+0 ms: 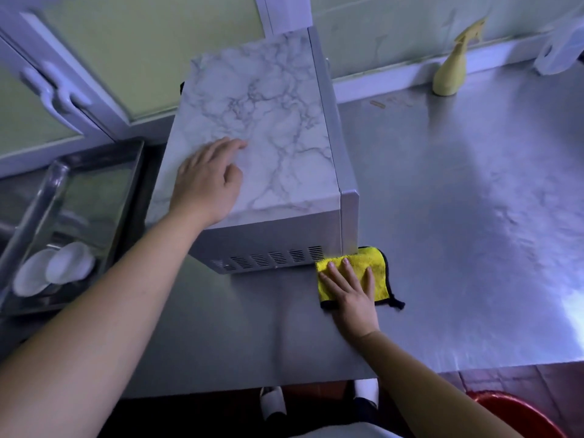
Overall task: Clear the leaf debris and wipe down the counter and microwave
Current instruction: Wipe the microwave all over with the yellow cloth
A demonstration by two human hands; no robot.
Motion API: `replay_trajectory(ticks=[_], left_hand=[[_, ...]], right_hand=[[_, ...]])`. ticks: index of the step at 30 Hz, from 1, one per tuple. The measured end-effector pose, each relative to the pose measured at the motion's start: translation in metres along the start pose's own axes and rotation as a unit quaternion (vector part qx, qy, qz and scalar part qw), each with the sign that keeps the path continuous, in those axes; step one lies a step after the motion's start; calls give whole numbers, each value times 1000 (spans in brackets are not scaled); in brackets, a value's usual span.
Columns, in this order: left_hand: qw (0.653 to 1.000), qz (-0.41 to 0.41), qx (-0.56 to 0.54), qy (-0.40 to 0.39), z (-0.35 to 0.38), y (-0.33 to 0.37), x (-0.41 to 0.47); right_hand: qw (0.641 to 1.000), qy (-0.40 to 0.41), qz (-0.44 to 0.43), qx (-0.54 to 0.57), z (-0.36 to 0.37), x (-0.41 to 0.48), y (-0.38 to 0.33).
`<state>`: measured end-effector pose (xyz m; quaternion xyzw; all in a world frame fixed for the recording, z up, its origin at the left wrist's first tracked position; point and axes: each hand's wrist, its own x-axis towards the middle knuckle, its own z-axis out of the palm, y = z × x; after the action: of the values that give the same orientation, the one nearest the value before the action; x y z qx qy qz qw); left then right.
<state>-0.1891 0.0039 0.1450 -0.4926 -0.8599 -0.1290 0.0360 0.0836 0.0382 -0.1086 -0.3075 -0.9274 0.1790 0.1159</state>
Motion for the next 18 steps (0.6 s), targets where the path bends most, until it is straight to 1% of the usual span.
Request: replay_trajectory(ticks=[3, 6, 7, 8, 9, 10, 11, 12, 13, 14, 15, 16, 17, 18], left_hand=[[1000, 0, -1, -2, 0, 0, 0], [1000, -3, -3, -3, -1, 0, 0], [1000, -3, -4, -5, -1, 0, -1], [1000, -3, -6, -6, -2, 0, -1], [1000, -2, -7, -8, -2, 0, -2], [1000, -1, -9, -9, -2, 0, -2], [1000, -1, -11, -11, -2, 0, -2], [1000, -2, -13, -12, -1, 0, -3], [1000, -1, -14, -11, -1, 0, -3], [1000, 0, -15, -9, 0, -1, -3], [1000, 3, -16, -5, 1, -1, -3], [1000, 6, -17, 0, 1, -2, -3], [1000, 8, -17, 3, 1, -3, -2], [1000, 10, -15, 6, 1, -3, -2]], right_hand=[[999, -40, 34, 3, -5, 1, -2], [991, -127, 48, 18, -28, 10, -1], [985, -149, 57, 59, -42, 14, 1], [975, -159, 76, 136, -61, 17, 4], [953, -154, 107, 239, -83, 19, 7], [915, -125, 151, 352, -106, 20, 10], [863, -87, 208, 452, -127, 20, 16], [805, -54, 266, 528, -145, 19, 25], [745, -29, 319, 585, -159, 15, 36], [692, -17, 369, 620, -171, 10, 49], [648, -12, 409, 642, -179, 3, 60], [616, -7, 437, 655, -185, -5, 69], [598, -2, 458, 658, -188, -12, 78], [591, 4, 476, 652, -189, -19, 87]])
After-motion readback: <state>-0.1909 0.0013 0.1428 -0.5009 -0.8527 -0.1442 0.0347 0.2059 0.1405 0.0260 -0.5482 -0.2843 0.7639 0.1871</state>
